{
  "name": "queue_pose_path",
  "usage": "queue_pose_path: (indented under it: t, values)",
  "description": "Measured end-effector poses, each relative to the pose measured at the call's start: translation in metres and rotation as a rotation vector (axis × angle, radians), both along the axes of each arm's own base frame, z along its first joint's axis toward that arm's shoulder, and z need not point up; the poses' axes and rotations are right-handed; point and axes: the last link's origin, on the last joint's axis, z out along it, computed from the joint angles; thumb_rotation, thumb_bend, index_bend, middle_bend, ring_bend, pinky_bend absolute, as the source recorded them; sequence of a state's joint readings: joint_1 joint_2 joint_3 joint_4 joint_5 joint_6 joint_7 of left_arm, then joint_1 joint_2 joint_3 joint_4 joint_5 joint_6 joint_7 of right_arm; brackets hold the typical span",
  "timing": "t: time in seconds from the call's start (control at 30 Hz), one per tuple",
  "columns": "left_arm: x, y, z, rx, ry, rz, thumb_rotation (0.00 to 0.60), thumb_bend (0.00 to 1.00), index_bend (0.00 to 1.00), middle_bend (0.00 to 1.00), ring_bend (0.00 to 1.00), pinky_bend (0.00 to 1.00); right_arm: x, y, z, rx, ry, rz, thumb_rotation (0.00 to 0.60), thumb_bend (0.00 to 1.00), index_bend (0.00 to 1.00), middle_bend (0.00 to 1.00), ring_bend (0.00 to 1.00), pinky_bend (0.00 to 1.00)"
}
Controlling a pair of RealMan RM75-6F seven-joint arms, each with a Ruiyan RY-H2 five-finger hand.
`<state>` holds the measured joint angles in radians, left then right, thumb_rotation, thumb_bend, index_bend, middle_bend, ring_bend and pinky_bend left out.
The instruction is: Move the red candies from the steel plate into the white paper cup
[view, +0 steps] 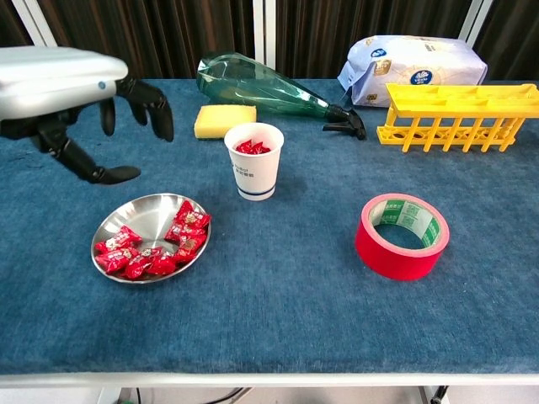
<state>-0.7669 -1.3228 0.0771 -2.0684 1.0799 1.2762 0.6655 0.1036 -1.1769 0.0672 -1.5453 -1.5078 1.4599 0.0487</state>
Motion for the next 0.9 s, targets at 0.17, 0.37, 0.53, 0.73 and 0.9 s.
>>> queue_pose_path:
  t: [0.17,0.37,0.53,0.73,0.9]
  values:
    - [-0.02,-0.012,-0.011,-0.043,0.035,0.028,0.6,0.3,0.34,0.3,0.24,0.39,0.0,0.0,-0.001,0.006,0.002,-0.001,0.6,0.24,0.0,0.01,0.0,0.0]
    - [-0.042,-0.025,-0.026,-0.073,0.069,0.036,0.6,0.3,0.34,0.27,0.19,0.36,-0.001,0.0,0.001,-0.003,-0.006,-0.004,0.6,0.24,0.0,0.01,0.0,0.0]
    - [-0.051,-0.038,-0.034,-0.089,0.041,0.044,0.6,0.29,0.34,0.27,0.18,0.35,-0.001,-0.001,0.001,0.0,-0.006,-0.005,0.6,0.24,0.0,0.01,0.0,0.0]
    - [-0.049,-0.044,-0.049,-0.105,0.01,0.018,0.6,0.28,0.35,0.27,0.18,0.35,-0.001,-0.001,0.0,0.002,-0.005,-0.004,0.6,0.24,0.0,0.01,0.0,0.0]
    - [-0.043,-0.044,-0.058,-0.092,-0.014,-0.005,0.6,0.28,0.36,0.27,0.18,0.35,-0.001,-0.002,-0.001,0.009,-0.001,-0.007,0.6,0.24,0.0,0.0,0.0,0.0]
